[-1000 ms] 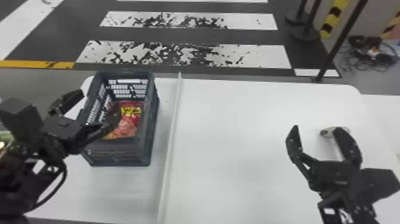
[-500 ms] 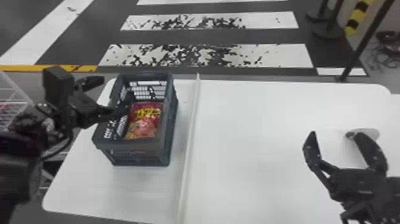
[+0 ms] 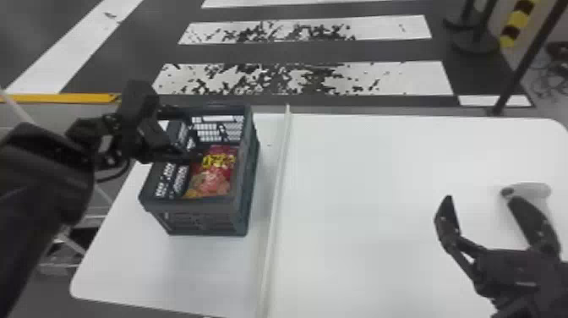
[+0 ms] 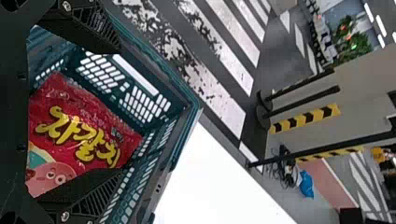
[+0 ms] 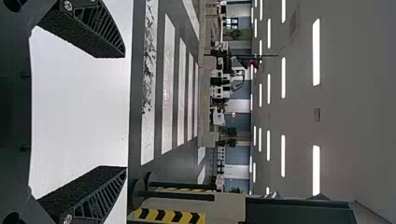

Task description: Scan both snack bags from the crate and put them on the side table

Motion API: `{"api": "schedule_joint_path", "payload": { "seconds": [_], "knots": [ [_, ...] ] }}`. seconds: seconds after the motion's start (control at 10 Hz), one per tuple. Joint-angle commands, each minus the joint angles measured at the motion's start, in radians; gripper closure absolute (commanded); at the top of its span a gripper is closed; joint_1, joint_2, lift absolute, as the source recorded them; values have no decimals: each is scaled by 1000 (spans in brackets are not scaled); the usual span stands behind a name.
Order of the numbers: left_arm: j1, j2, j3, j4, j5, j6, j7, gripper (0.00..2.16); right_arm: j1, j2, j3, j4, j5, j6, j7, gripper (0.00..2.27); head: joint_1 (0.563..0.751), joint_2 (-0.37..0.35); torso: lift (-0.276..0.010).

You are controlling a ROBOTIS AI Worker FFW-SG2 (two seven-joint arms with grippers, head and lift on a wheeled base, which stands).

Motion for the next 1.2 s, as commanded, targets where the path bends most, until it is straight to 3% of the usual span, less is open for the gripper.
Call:
{"api": "schedule_joint_path", "payload": {
  "seconds": [0.0, 0.1, 0.2, 0.4, 0.5, 0.6, 0.7, 0.8, 1.0, 1.1],
  "knots": [
    [-91, -9, -90, 104, -36, -6, -60, 97, 8, 1, 0, -5, 0, -3, 0, 73, 695, 118, -87],
    [-127, -26, -119, 147, -68, -3, -112, 97, 9, 1, -1, -8, 0, -3, 0, 73, 695, 106, -87],
    [-151, -64, -124, 182, -128, 0, -180, 97, 6, 0, 0, -8, 0, -3, 0, 73, 695, 95, -87],
    [-191, -97, -165, 253, -179, -3, -229, 93, -4, -5, 2, -5, -1, 0, 0, 73, 695, 77, -87],
    [-200, -163, -118, 296, -271, -3, -301, 93, -18, -11, 7, 0, -7, 3, 0, 73, 695, 74, -87],
    [-196, -172, -113, 319, -315, 0, -310, 93, -35, -22, 17, 12, -12, 9, 0, 73, 695, 67, -87],
    [-196, -173, -113, 349, -320, 0, -312, 93, -47, -28, 25, 24, -21, 12, 0, 73, 695, 71, -87],
    [-196, -186, -113, 380, -355, 0, -315, 93, -54, -33, 28, 29, -24, 19, 0, 73, 695, 84, -87],
    [-200, -198, -118, 426, -374, 0, -315, 93, -57, -36, 28, 34, -29, 19, 0, 73, 695, 99, -87],
    [-205, -198, -115, 438, -374, -3, -320, 259, -58, -36, 31, 35, -29, 22, 0, 73, 695, 104, -87]
  ]
}}
